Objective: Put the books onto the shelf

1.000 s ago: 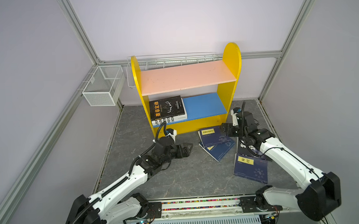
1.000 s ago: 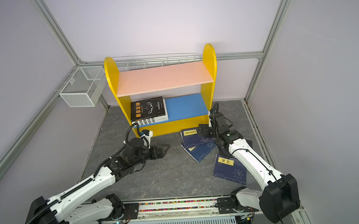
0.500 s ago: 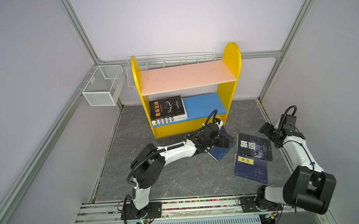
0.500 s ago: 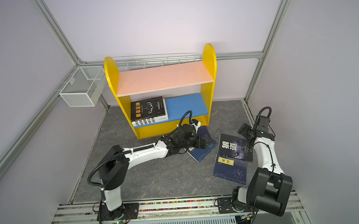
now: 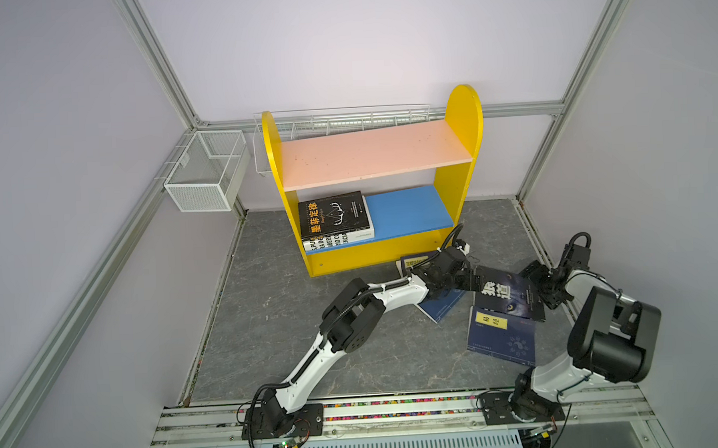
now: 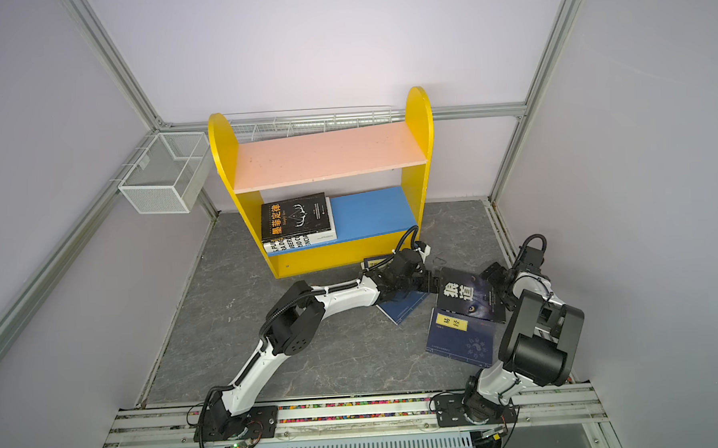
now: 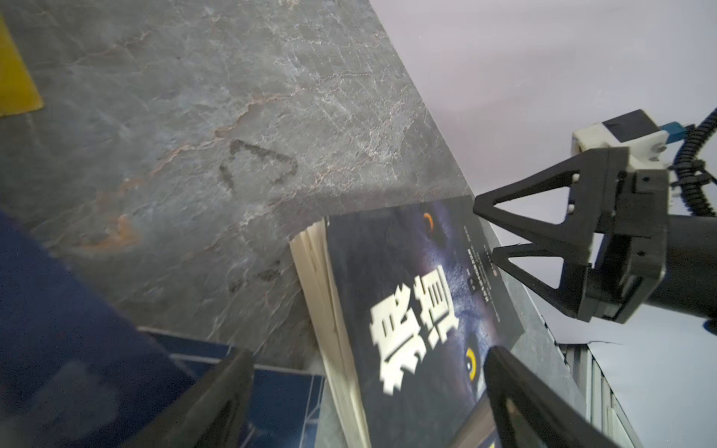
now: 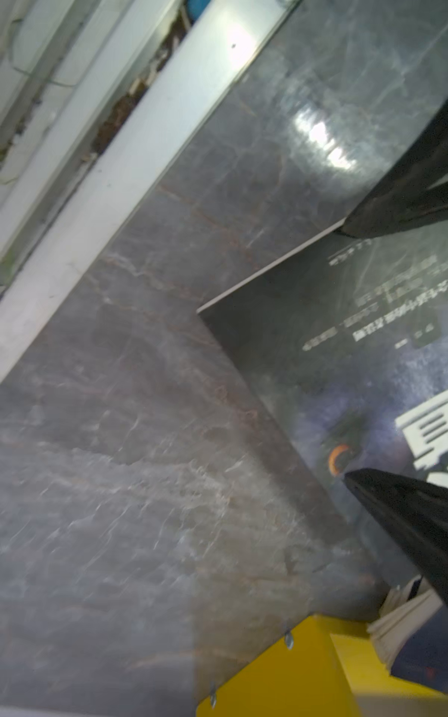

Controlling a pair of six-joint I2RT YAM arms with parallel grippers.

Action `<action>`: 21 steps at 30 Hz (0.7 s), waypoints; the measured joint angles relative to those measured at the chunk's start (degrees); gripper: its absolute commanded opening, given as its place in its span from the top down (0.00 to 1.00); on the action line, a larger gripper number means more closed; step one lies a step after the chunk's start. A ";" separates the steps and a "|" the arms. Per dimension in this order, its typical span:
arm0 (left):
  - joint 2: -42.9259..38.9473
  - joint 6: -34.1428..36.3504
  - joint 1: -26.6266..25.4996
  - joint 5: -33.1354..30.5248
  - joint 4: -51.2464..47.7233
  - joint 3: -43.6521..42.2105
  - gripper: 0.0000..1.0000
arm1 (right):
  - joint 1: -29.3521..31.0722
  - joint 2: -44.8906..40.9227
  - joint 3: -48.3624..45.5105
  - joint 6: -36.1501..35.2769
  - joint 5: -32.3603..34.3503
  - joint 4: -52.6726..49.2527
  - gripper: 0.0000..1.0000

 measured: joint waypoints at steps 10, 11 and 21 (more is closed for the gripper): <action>7.72 -3.78 -1.64 3.08 -1.55 10.82 0.09 | -0.42 3.63 0.57 2.60 -6.21 9.90 0.06; 8.07 -3.87 -1.70 3.34 -1.70 11.43 0.10 | -0.39 3.78 0.44 2.75 -6.86 10.54 0.06; 8.55 -6.67 -2.21 8.11 -1.81 13.62 0.37 | 0.79 4.39 -0.50 3.93 -11.50 13.92 0.07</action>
